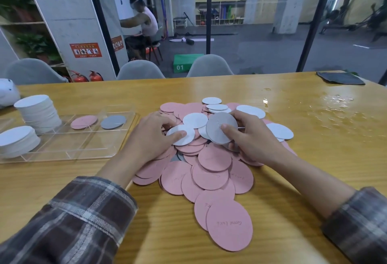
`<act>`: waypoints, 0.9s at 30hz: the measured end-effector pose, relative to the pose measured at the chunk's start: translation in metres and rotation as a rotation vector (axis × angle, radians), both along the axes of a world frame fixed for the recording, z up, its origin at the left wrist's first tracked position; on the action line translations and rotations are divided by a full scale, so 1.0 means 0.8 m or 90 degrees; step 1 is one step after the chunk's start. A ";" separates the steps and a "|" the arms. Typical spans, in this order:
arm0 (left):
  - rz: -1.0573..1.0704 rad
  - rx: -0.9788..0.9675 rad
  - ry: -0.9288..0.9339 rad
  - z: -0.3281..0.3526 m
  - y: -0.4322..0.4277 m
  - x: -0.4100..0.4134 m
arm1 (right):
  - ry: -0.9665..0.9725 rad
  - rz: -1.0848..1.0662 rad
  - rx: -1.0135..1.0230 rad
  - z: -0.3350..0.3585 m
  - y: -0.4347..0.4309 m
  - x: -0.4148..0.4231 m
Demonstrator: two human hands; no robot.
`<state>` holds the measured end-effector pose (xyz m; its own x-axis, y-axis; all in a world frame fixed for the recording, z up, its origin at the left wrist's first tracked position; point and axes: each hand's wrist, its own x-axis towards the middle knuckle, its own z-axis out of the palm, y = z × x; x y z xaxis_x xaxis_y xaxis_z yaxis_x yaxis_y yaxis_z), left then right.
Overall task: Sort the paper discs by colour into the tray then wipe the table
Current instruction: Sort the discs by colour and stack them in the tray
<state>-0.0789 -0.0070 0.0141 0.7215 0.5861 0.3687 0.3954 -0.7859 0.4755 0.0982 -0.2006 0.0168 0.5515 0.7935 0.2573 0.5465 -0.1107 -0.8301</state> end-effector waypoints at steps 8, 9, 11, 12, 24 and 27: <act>0.017 -0.095 -0.090 0.008 -0.009 0.003 | -0.023 -0.016 -0.003 0.003 -0.003 -0.001; 0.024 -0.109 -0.105 0.009 -0.009 0.003 | -0.020 -0.015 -0.002 0.002 -0.002 -0.001; 0.035 -0.132 -0.120 0.012 -0.010 0.001 | -0.020 -0.014 -0.001 0.002 -0.002 -0.001; 0.036 -0.133 -0.120 0.013 -0.011 0.000 | -0.021 -0.016 -0.002 0.001 -0.001 -0.001; -0.112 -0.373 -0.204 0.021 -0.023 0.004 | 0.025 -0.031 -0.016 0.001 0.000 -0.001; -0.145 -0.303 -0.177 0.015 -0.027 0.009 | 0.034 -0.013 -0.020 0.001 0.000 -0.001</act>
